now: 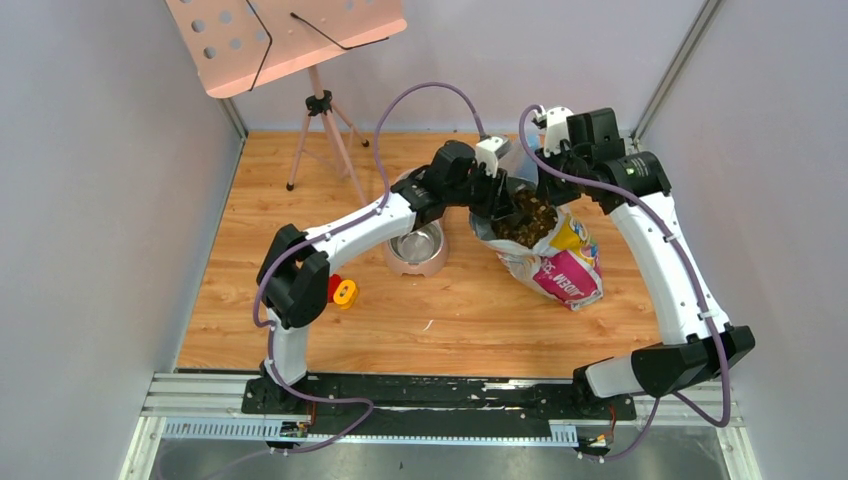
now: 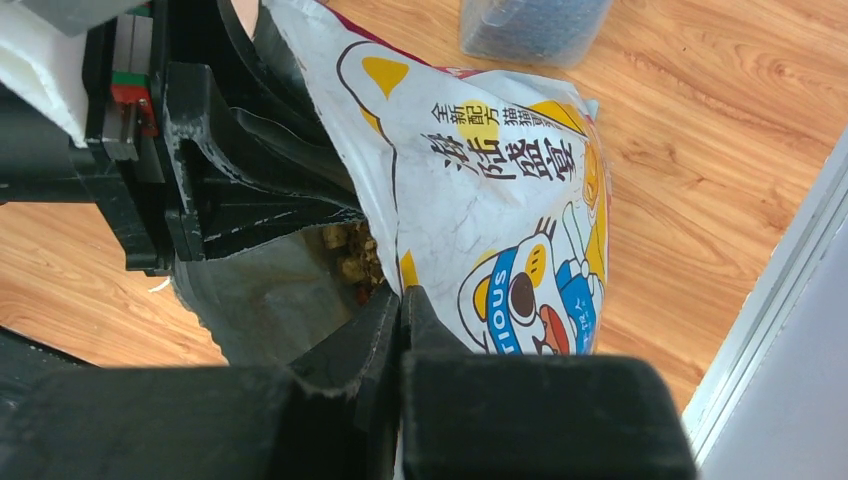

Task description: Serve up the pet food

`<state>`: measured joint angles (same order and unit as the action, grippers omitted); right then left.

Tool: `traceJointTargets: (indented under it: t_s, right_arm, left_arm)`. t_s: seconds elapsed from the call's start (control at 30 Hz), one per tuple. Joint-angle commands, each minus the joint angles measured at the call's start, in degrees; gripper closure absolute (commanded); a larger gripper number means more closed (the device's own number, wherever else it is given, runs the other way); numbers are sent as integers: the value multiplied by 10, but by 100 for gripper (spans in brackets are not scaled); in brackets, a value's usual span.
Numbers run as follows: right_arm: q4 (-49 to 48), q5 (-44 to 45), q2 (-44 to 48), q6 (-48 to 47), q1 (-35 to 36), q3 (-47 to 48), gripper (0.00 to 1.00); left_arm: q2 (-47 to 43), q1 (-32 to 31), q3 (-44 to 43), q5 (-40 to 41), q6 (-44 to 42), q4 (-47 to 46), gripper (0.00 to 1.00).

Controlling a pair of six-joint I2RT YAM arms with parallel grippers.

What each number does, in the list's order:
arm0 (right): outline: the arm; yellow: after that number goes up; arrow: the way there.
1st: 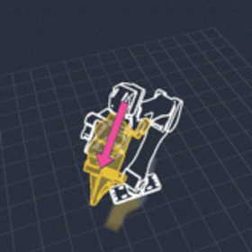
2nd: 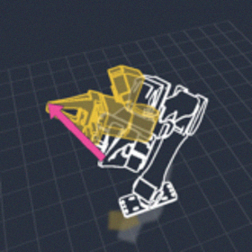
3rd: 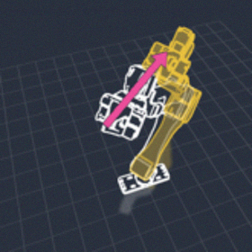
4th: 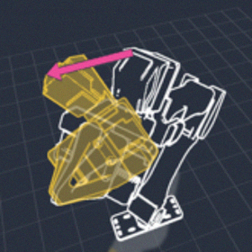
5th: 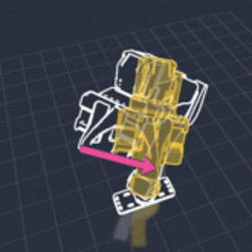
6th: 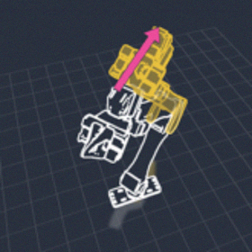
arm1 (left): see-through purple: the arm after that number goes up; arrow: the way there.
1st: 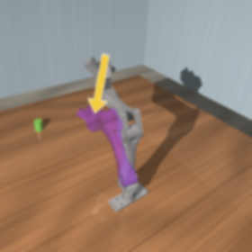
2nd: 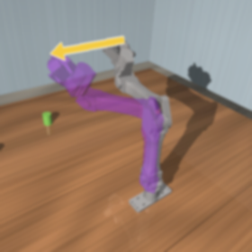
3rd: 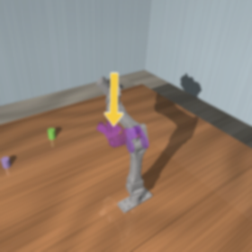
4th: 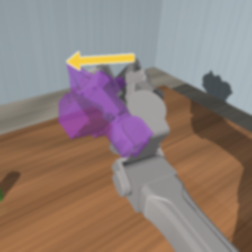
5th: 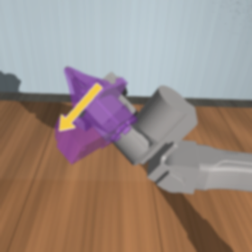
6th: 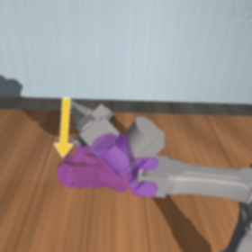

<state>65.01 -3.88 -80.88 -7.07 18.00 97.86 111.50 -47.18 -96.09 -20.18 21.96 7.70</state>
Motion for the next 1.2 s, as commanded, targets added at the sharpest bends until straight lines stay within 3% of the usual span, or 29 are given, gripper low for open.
traceJointTargets:
  t_s: [0.0, 0.37, 0.77, 1.17]
  right_arm:
    - [-9, -18, 43, 52, -12, 8, 100]
    - [-32, -37, 63, 60, -29, -30, 100]
    - [-83, -32, 43, 54, -55, -28, 100]
    - [-86, -40, 17, 36, -103, 6, 100]
  left_arm:
    - [17, -11, 27, -86, 89, -51, 100]
    - [6, 37, 24, -109, 200, -92, 100]
    - [22, 78, 30, -221, 301, -146, 100]
    - [-1, 130, 106, -237, 543, -200, 100]
